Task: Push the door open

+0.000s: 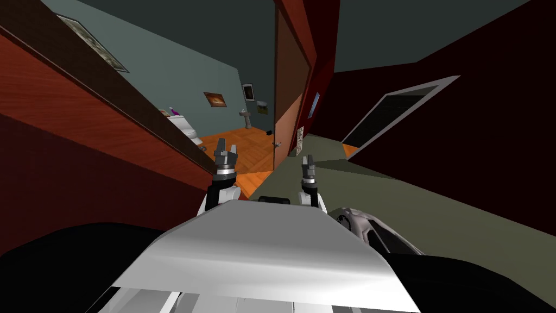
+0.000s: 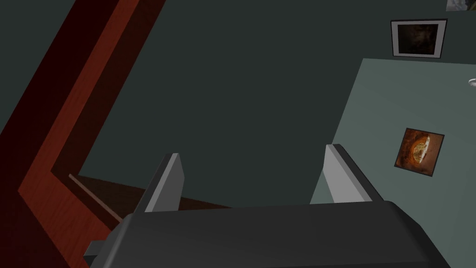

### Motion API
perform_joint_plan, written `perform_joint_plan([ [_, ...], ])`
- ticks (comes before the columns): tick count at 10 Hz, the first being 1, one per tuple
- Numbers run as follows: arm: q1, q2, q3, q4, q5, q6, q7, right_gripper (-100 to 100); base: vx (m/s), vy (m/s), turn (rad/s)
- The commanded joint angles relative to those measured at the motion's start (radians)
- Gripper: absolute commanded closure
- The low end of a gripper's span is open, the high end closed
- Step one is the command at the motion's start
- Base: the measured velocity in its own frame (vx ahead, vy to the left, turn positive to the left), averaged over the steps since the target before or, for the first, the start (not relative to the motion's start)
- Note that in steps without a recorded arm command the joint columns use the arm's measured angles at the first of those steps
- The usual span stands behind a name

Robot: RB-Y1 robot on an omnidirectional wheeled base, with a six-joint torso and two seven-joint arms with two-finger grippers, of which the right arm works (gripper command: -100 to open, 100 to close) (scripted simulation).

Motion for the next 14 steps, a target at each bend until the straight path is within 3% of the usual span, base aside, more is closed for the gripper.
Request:
perform_joint_plan([
  [1, -0.019, -0.009, 0.024, 0.036, -0.004, 0.004, -0.010, -100, 0.141, -0.050, 0.021],
  [11, -0.085, -0.027, 0.130, 0.206, -0.013, -0.010, -0.040, -100, 0.102, -0.041, 0.013],
  [14, -0.113, -0.032, 0.175, 0.278, -0.017, -0.016, -0.053, -100, 0.131, -0.060, 0.018],
])
